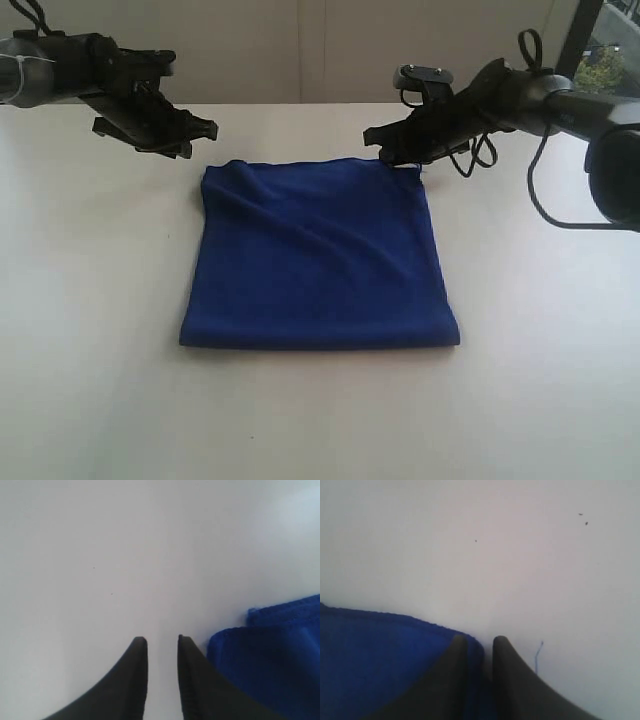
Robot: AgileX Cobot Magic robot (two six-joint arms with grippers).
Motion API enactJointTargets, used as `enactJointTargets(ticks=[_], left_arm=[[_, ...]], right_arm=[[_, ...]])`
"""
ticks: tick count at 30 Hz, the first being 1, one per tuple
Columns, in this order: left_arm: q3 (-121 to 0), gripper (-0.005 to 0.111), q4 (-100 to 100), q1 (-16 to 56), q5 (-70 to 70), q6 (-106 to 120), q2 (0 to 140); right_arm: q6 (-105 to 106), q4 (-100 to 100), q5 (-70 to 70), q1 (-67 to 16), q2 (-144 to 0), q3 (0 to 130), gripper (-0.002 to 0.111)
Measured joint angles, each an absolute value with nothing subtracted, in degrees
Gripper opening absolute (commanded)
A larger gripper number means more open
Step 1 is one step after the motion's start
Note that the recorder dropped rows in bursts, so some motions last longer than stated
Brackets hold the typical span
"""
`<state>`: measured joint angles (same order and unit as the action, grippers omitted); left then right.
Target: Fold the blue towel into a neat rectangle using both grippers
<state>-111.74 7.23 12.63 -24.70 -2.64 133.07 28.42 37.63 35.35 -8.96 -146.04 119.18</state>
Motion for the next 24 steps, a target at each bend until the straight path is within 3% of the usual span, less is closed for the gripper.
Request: enactJointTargets(ticks=[5,24], left_arm=[[-111.7,0.029,7.2,12.6,-24.7,-2.6,133.1],[-111.7,0.029,7.7,12.6,-24.7,-2.6,133.1]], right_arm=[[28.4,37.7,35.2,-9.0,-146.1,119.2,0.0],[26.9,35.6,35.1,-8.4,-141.9,119.2,0.0]])
